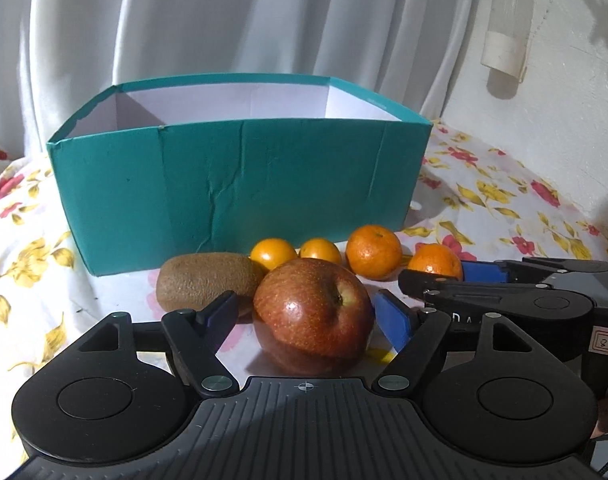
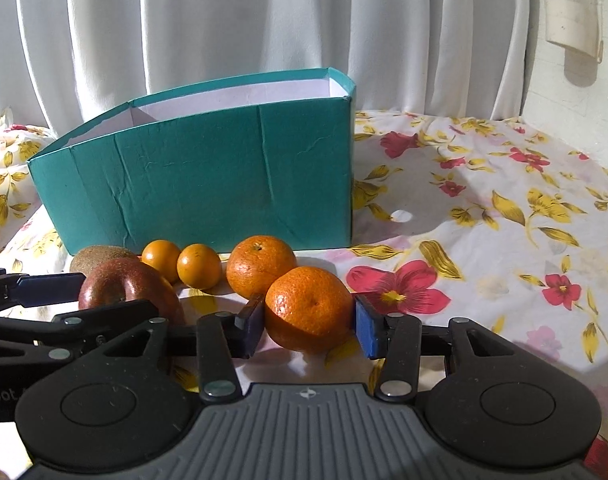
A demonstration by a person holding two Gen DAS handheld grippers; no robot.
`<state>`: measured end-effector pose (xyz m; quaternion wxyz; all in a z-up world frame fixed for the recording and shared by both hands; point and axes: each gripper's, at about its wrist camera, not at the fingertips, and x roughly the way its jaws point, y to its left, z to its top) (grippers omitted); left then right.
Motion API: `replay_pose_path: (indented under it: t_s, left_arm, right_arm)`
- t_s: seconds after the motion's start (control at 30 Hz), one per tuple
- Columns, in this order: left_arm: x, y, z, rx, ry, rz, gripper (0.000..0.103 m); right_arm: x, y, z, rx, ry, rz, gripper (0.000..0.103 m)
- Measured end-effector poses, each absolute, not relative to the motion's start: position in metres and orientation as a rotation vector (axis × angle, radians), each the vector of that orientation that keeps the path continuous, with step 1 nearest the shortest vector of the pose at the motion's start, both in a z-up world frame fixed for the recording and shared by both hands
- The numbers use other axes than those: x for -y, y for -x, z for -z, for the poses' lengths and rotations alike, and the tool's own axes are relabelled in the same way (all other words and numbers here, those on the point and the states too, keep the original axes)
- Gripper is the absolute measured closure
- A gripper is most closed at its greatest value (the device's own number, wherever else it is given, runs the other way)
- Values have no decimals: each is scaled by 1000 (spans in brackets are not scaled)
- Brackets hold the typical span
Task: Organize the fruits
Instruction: 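Grasp the second red apple with the left tool while the right tool grasps a tangerine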
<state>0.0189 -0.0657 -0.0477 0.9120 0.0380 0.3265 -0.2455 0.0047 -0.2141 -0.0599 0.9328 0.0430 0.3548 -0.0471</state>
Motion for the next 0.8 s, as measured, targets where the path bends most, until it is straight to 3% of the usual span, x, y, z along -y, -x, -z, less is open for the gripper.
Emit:
replay_pose_path:
  t_s: [0.07,0.27,0.8]
  left_arm:
    - [69,-21,50,-677,-83,513,29]
    - [70,-40,63,-754,-26,522,29]
    - [73,-42,68,-709,-95,545,28]
  right_arm:
    - [216,-2,60,-723,-86,104,57]
    - [219,1,60,-718,-92,128,57]
    - [217,1,67,-700,-90,167,57]
